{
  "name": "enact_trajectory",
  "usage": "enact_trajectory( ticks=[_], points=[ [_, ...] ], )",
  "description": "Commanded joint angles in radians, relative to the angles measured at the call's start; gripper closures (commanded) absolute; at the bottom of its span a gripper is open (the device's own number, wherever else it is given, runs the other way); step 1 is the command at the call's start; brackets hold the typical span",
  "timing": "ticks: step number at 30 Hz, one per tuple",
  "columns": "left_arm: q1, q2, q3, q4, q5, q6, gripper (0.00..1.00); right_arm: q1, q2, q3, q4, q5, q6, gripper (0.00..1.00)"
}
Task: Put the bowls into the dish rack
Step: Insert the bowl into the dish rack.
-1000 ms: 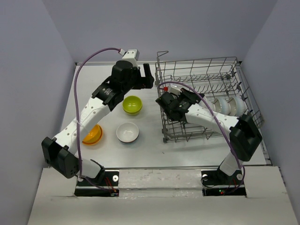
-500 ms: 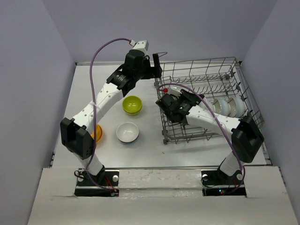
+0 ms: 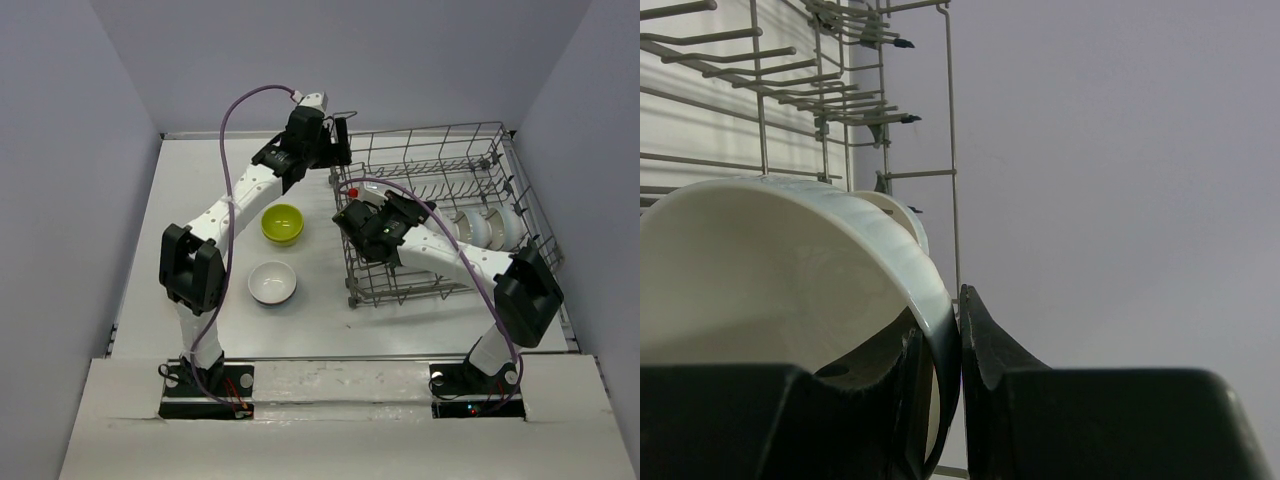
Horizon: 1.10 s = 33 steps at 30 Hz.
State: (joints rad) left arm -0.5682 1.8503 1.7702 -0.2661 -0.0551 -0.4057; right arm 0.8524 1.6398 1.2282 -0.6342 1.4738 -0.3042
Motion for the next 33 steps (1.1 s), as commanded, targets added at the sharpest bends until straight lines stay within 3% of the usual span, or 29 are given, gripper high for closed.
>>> enact_trajectory(
  ticks=[1,8,13,23,27,33],
  points=[
    [0.002,0.013,0.072,0.044,-0.005,-0.018,0.01,0.043,0.057,-0.081,-0.018,-0.004,0.024,0.81],
    [0.002,0.066,0.104,0.024,-0.011,-0.019,0.04,0.043,0.052,-0.082,-0.016,0.0,0.019,0.81],
    [0.002,0.056,0.078,0.028,-0.008,-0.019,0.26,0.043,0.051,-0.09,-0.015,0.003,0.02,0.81],
    [0.002,0.02,0.028,0.036,0.001,-0.013,0.84,0.043,0.045,-0.093,-0.015,0.003,0.02,0.81],
    [0.002,0.004,0.015,0.034,0.004,-0.012,0.99,0.043,0.04,-0.096,-0.013,0.005,0.019,0.81],
    [0.004,-0.031,0.0,0.034,0.011,-0.013,1.0,0.043,0.038,-0.104,-0.007,0.008,0.01,0.81]
  ],
)
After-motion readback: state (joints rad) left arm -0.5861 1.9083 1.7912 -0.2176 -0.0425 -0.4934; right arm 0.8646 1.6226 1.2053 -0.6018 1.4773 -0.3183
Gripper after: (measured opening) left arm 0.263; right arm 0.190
